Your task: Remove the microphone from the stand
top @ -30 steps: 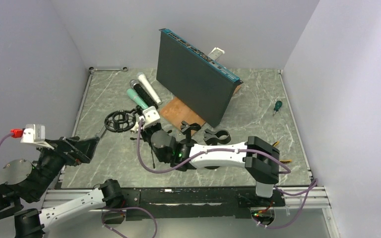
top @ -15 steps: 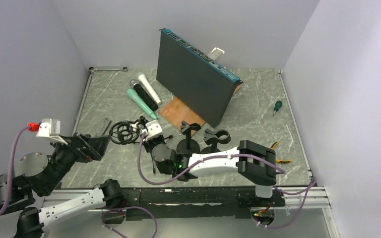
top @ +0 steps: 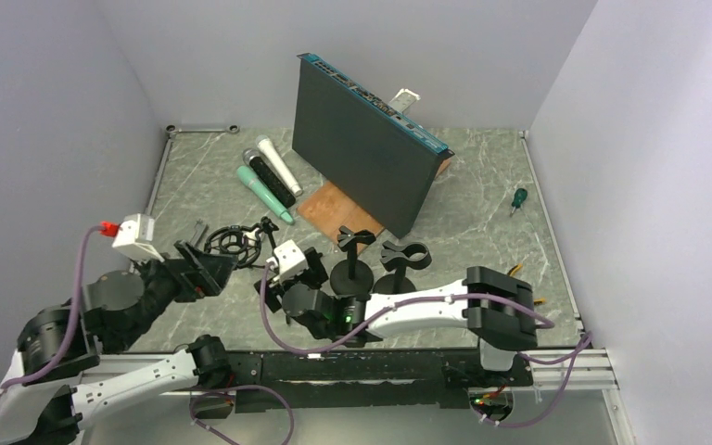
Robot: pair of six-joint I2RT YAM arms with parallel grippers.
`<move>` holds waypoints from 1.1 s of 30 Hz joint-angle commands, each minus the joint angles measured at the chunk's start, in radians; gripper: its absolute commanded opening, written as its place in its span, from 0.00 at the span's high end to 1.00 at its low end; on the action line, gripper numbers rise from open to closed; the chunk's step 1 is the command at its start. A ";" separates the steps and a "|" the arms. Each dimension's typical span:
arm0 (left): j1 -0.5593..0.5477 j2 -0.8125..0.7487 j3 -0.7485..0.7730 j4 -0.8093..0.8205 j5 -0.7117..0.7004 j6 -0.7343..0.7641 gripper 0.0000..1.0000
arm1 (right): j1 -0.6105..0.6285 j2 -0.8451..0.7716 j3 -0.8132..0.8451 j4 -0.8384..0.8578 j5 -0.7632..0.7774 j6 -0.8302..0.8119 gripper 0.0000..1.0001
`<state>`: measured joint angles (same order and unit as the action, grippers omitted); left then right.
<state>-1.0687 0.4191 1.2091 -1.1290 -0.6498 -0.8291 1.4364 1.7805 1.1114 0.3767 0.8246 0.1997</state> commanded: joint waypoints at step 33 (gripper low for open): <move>-0.002 -0.085 -0.158 0.118 -0.191 0.205 0.20 | -0.280 -0.108 0.115 -0.300 -0.660 0.144 0.33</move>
<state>-1.0687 0.3561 1.0386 -0.9771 -0.8360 -0.6548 1.1538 1.6257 1.1500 -0.0273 0.0811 0.3511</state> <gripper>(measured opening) 0.792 0.664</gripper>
